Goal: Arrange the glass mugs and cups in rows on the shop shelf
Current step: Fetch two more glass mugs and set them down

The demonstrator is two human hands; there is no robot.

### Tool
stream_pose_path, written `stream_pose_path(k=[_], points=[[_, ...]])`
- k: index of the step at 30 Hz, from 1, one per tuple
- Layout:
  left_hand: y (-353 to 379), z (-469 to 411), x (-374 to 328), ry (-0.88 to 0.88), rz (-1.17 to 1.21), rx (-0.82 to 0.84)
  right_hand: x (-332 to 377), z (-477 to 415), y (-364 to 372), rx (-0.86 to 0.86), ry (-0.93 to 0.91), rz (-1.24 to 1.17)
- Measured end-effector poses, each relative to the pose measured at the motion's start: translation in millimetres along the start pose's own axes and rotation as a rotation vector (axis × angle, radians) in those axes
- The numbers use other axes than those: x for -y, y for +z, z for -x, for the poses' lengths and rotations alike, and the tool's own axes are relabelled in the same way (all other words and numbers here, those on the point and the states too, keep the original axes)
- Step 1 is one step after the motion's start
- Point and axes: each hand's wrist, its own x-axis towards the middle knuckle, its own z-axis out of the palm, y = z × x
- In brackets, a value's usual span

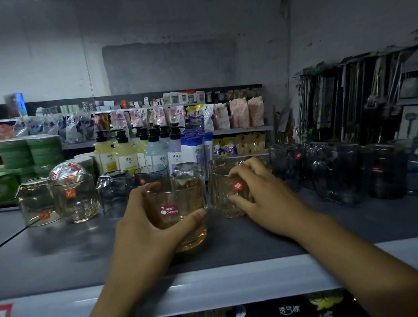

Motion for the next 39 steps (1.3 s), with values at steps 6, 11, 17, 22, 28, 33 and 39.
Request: stream_pose_path(k=[6, 11, 17, 22, 28, 33, 39], points=[[-1, 1, -1, 0.007, -0.014, 0.031, 6, 4, -7, -0.060, -0.003, 0.001], [1, -1, -9, 0.023, 0.036, 0.126, 23, 20, -23, -0.160, -0.061, -0.128], [19, 8, -33, 0.022, 0.134, 0.147, 45, 63, -37, -0.022, 0.040, -0.606], [48, 15, -55, 0.034, 0.230, 0.133, 42, 89, -50, -0.029, 0.087, -0.641], [76, 23, -68, 0.069, 0.255, 0.255, 28, 111, -68, -0.050, 0.190, -0.694], [116, 29, -80, 0.075, 0.264, 0.372, 13, 131, -83, -0.151, 0.306, -0.663], [193, 45, -107, 0.061, 0.308, 0.427, -42, 172, -118, -0.308, 0.445, -0.550]])
